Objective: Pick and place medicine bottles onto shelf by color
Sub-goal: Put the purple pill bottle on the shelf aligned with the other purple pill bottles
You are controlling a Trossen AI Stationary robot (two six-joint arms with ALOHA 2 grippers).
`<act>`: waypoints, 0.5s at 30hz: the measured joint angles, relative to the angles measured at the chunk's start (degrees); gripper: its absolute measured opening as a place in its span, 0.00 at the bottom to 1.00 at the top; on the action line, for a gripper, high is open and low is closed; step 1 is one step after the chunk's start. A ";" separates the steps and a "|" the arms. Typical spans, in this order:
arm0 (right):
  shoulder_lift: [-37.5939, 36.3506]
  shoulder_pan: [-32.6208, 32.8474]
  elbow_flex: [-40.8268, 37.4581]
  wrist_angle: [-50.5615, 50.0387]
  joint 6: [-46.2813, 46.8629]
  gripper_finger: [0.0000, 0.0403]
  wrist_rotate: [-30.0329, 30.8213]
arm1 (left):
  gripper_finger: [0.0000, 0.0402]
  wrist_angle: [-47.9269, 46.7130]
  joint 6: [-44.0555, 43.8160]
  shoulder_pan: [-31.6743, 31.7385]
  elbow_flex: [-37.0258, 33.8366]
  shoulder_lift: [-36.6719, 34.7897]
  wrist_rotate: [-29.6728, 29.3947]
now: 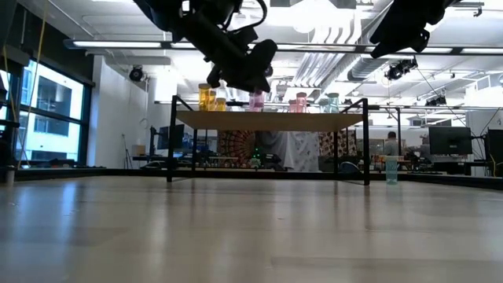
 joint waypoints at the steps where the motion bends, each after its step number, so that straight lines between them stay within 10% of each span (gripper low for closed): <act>1: 0.00 0.00 0.00 0.02 0.00 0.47 0.00 | 0.27 0.35 0.32 -0.18 0.00 0.00 -0.22; 15: 0.00 0.01 0.00 0.02 0.00 0.47 0.00 | 0.27 -6.40 0.49 -0.57 3.90 0.06 -1.50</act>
